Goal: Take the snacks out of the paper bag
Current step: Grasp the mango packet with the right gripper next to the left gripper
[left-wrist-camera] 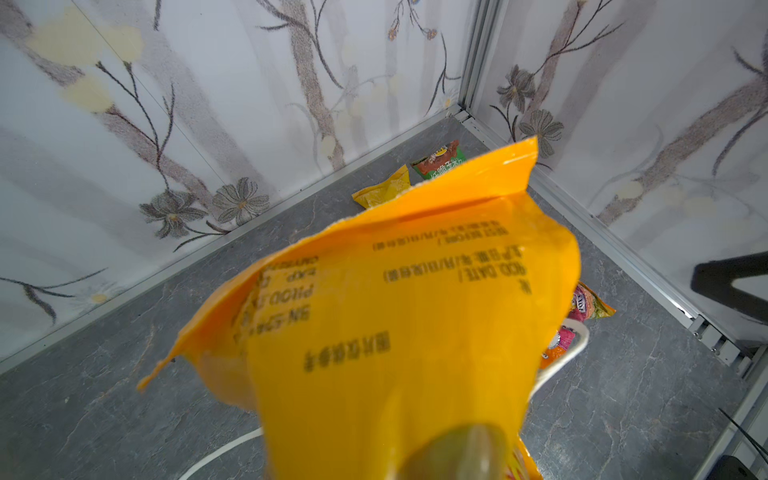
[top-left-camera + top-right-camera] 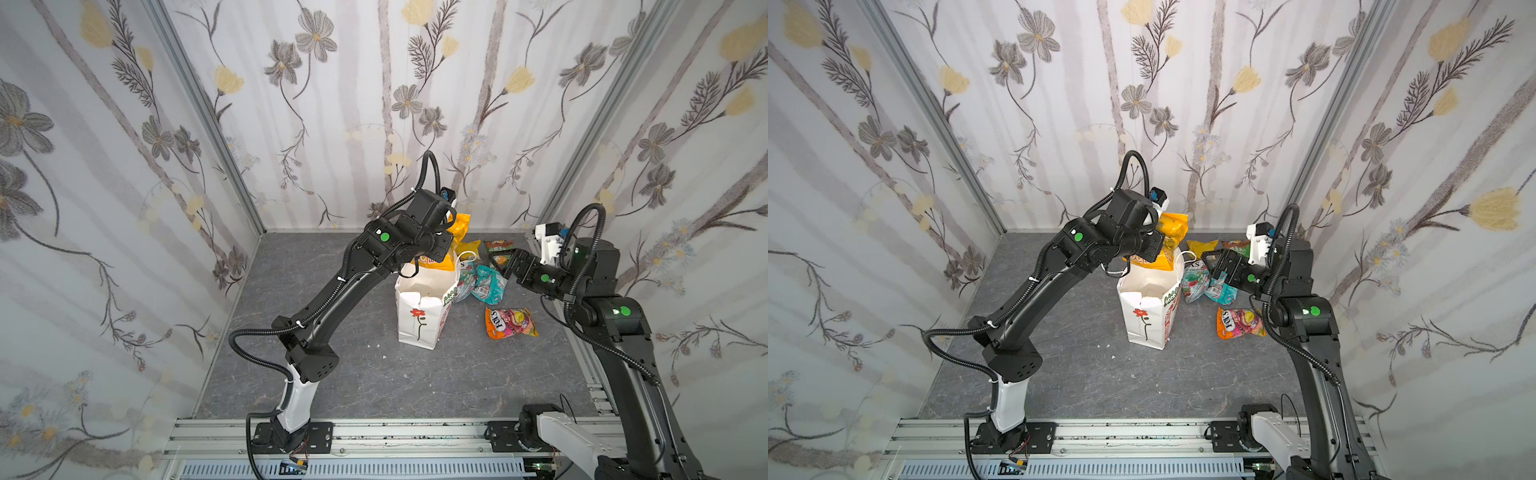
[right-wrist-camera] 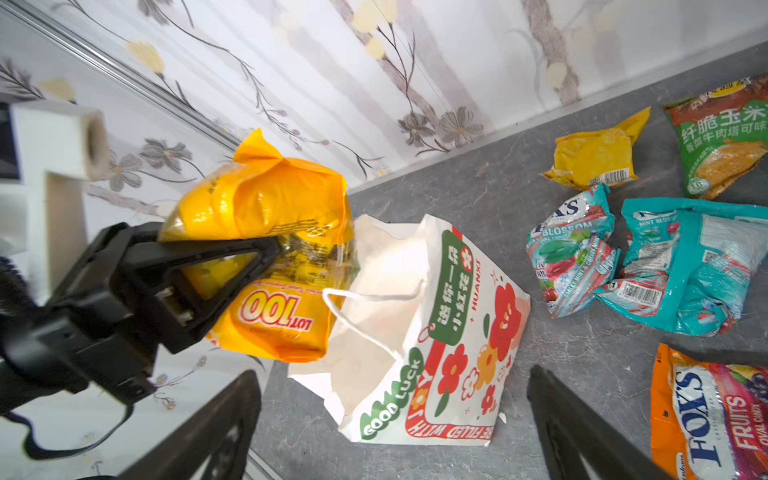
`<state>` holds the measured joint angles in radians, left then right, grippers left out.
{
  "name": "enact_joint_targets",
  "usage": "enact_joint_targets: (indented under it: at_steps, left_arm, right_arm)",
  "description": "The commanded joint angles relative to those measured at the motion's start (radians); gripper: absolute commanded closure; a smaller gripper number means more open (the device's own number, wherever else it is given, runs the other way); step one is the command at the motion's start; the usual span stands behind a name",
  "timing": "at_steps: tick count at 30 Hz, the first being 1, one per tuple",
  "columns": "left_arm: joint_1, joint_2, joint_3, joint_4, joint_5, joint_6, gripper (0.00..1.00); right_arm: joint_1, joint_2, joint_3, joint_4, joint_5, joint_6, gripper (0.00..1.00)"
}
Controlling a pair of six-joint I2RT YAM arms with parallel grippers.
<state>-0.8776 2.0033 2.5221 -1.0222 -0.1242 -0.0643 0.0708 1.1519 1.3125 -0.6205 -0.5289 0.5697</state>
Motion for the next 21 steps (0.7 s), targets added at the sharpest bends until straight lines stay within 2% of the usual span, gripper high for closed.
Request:
enact_joint_targets:
  at_steps: [1, 5, 10, 13, 15, 21]
  left_arm:
    - [-0.002, -0.03, 0.049, 0.092, 0.032, -0.019, 1.0]
    - [-0.014, -0.059, 0.064, 0.14, 0.12, 0.031, 1.0]
    - [-0.067, -0.087, 0.049, 0.137, 0.133, 0.206, 1.0]
    - [-0.092, -0.088, 0.049, 0.147, 0.135, 0.244, 1.0]
    - [-0.11, -0.088, 0.048, 0.158, 0.14, 0.266, 1.0]
    - [-0.145, -0.089, 0.05, 0.197, 0.127, 0.298, 1.0]
  right_arm:
    - [0.0, -0.025, 0.022, 0.131, -0.057, 0.118, 0.01]
    - [0.0, -0.027, 0.021, 0.351, -0.153, 0.308, 0.01]
    - [0.002, 0.019, 0.016, 0.611, -0.245, 0.512, 0.01]
    - [0.024, 0.058, 0.018, 0.7, -0.304, 0.541, 0.01]
    - [0.04, 0.08, 0.018, 0.692, -0.32, 0.537, 0.01]
    - [0.092, 0.104, 0.017, 0.644, -0.287, 0.493, 0.01]
